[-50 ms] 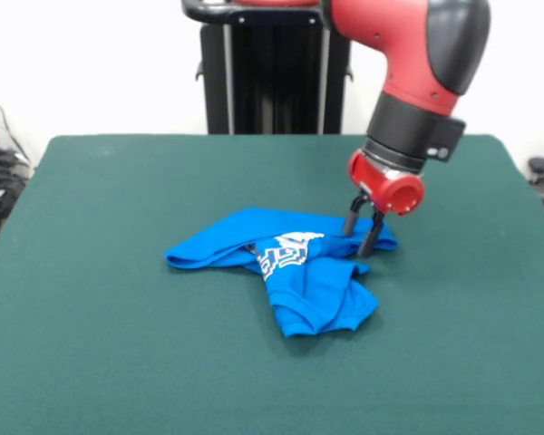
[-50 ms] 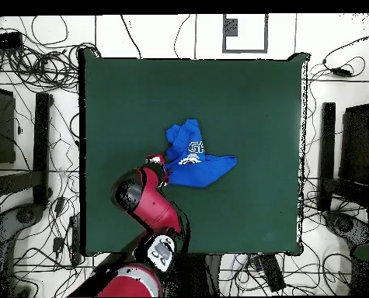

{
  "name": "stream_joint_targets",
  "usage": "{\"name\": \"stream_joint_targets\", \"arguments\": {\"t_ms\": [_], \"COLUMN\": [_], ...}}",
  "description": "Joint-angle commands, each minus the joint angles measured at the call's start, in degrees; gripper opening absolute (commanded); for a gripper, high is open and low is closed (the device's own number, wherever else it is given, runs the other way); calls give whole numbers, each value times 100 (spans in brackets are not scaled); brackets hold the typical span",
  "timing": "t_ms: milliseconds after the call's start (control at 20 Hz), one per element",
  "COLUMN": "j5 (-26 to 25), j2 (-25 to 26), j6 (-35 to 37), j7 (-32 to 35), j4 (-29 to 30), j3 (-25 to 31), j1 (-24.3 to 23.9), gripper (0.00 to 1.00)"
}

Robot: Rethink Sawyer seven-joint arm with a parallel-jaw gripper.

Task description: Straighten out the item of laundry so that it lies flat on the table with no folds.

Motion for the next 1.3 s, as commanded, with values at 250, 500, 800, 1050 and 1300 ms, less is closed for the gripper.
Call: {"name": "stream_joint_targets", "arguments": {"t_ms": [250, 500, 800, 1050, 1300], "j5": [1213, 1292, 916, 577, 366], "j2": [205, 238, 120, 85, 139], "j6": [999, 1188, 859, 468, 376], "j7": [1382, 1375, 1195, 1203, 1124], "j4": [184, 128, 226, 282, 233], "j3": [-229, -385, -39, 313, 331], "j1": [955, 1084, 680, 284, 207], "gripper": [100, 100, 100, 100, 100]}}
